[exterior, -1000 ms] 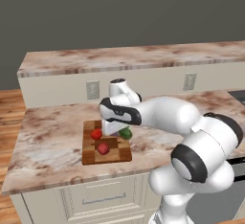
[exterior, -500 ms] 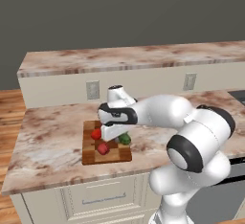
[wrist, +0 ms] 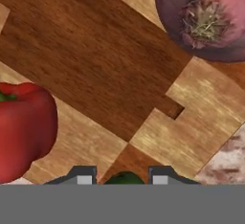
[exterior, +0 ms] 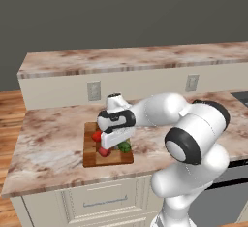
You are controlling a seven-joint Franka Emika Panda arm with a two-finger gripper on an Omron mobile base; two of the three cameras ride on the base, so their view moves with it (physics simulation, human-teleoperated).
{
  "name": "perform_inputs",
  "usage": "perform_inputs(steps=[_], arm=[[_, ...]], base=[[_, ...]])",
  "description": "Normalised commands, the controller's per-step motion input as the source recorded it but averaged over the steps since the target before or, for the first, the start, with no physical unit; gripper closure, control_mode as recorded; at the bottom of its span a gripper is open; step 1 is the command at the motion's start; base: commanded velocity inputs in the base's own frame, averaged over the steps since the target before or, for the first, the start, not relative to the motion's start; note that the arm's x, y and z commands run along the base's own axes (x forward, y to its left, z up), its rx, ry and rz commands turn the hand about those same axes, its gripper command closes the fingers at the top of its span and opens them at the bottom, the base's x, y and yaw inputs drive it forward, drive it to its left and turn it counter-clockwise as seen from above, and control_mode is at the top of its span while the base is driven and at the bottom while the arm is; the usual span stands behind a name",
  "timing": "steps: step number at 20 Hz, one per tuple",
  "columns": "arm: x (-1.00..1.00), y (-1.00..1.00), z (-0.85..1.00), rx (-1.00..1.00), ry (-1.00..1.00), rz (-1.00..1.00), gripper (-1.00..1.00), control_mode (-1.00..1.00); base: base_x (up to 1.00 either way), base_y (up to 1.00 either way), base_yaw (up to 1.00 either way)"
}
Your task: Place the avocado, onion, tomato, and bell pepper on the cutting board.
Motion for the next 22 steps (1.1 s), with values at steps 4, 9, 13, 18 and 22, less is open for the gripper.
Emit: perform_inputs(steps=[4, 9, 13, 18, 22], arm=[[0.0, 0.18, -0.26, 0.0, 0.04, 0.02, 1.0, -1.0], [0.0, 0.05, -0.23, 0.0, 0.03, 0.01, 1.0, -1.0], [0.0, 0.04, -0.21, 0.0, 0.01, 0.01, -1.0, -1.0], [-0.09, 0.02, -0.09, 0.0, 0.0, 0.0, -1.0, -1.0], [-0.2, 0.0, 0.0, 0.0, 0.0, 0.0, -1.0, -1.0]], base=[[0.0, 0.0, 0.0], [0.0, 0.0, 0.0], [0.0, 0.0, 0.0], [0.0, 0.0, 0.0], [0.0, 0.0, 0.0]])
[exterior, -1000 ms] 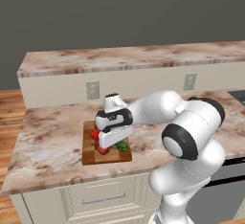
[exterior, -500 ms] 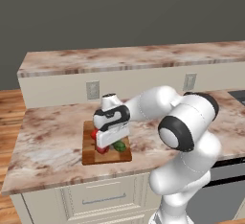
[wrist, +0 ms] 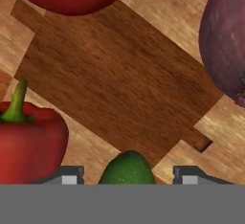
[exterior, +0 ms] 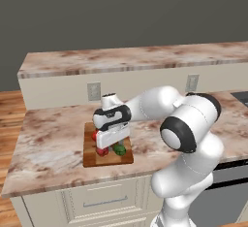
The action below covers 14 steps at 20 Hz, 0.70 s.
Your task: Place the avocado, onion, tomato, and bell pepper on the cutting board.
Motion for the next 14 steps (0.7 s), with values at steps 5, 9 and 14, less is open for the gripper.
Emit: perform_inputs(steps=[5, 9, 14], arm=[[-0.23, 0.0, 0.04, 0.0, 0.0, 0.0, -1.0, -1.0], [-0.2, -0.04, 0.44, 0.0, -0.01, 0.0, -1.0, -1.0], [-0.11, -0.05, 0.76, 0.0, -0.05, 0.0, -1.0, -1.0]], base=[[0.0, 0.0, 0.0], [0.0, 0.0, 0.0], [0.0, 0.0, 0.0]])
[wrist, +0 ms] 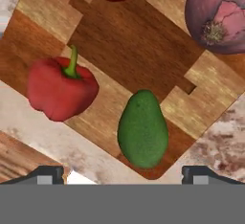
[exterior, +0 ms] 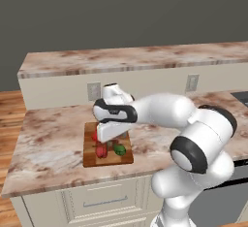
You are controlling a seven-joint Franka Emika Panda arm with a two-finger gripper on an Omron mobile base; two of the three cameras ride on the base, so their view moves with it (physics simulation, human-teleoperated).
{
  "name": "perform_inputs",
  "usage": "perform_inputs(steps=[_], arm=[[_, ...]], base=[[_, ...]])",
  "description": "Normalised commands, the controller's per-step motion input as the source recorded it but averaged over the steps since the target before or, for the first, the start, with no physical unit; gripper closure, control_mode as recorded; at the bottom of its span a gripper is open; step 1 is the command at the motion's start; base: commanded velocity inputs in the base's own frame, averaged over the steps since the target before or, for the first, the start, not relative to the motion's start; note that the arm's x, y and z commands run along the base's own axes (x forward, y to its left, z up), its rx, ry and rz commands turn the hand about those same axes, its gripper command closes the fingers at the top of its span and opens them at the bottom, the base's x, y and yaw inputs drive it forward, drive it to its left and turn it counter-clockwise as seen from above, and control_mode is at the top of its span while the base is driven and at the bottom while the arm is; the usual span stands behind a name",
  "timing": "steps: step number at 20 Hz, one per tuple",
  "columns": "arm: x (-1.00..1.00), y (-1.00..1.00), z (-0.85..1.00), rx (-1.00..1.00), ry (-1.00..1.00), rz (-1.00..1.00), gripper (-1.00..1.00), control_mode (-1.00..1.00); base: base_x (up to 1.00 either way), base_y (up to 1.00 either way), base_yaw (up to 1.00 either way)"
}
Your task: Place the avocado, onion, tomato, and bell pepper on the cutting board.
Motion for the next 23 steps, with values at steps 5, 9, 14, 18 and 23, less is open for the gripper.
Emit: perform_inputs(steps=[5, 9, 14, 18, 23], arm=[[-0.28, -0.11, 0.94, 0.0, -0.11, 0.0, -1.0, -1.0], [-0.56, -0.16, 0.95, 0.0, -0.15, 0.0, -1.0, -1.0], [-0.56, -0.1, 0.86, 0.0, -0.16, 0.0, -1.0, -1.0], [-0.25, -0.17, 0.24, 0.01, -0.05, 0.0, -1.0, -1.0], [0.0, 0.0, 0.0, 0.0, 0.0, 0.0, -1.0, -1.0]], base=[[0.0, 0.0, 0.0], [0.0, 0.0, 0.0], [0.0, 0.0, 0.0], [0.0, 0.0, 0.0], [0.0, 0.0, 0.0]])
